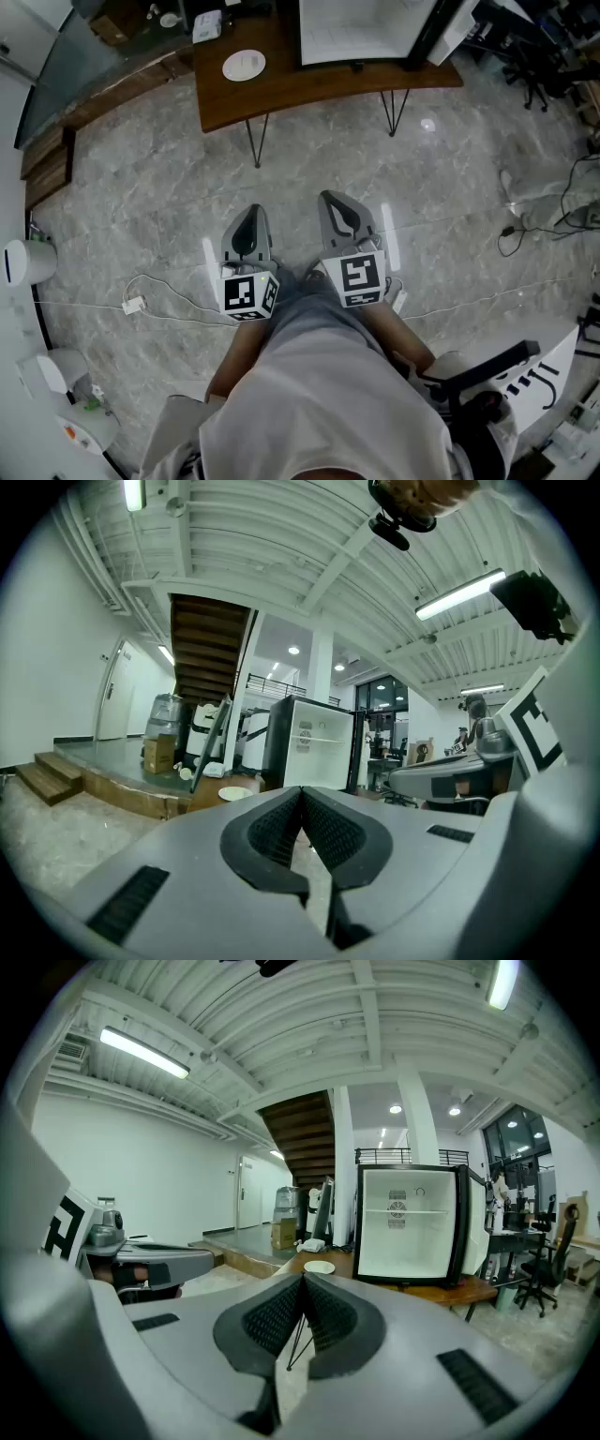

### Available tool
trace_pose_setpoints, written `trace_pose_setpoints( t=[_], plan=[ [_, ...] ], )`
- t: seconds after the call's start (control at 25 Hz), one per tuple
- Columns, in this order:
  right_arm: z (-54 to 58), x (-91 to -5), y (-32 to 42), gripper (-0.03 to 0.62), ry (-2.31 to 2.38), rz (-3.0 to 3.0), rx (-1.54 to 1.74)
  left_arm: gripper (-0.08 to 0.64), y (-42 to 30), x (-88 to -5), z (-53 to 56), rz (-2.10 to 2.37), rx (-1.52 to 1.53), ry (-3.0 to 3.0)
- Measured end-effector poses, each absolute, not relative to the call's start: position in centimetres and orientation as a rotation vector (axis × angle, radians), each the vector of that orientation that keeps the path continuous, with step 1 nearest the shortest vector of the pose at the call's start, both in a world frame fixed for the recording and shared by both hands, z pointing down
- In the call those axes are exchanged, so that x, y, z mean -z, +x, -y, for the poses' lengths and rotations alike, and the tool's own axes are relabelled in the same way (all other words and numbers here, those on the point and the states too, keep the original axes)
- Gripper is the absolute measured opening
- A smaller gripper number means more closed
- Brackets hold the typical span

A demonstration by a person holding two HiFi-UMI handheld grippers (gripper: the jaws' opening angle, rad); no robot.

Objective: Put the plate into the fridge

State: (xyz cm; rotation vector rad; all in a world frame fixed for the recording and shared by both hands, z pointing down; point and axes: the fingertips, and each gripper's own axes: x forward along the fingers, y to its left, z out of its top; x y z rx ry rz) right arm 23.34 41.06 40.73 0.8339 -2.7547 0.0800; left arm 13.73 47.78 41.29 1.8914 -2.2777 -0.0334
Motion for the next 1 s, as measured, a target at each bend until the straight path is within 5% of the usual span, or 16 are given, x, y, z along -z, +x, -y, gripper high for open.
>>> trace_pose_setpoints(
  t=[1.0],
  plan=[
    [-40.3,-41.9,22.5,0.018,0.871,2.728,-0.205,0.018,11.8,-41.4,-48.5,2.295,-0.007,1.844]
  ],
)
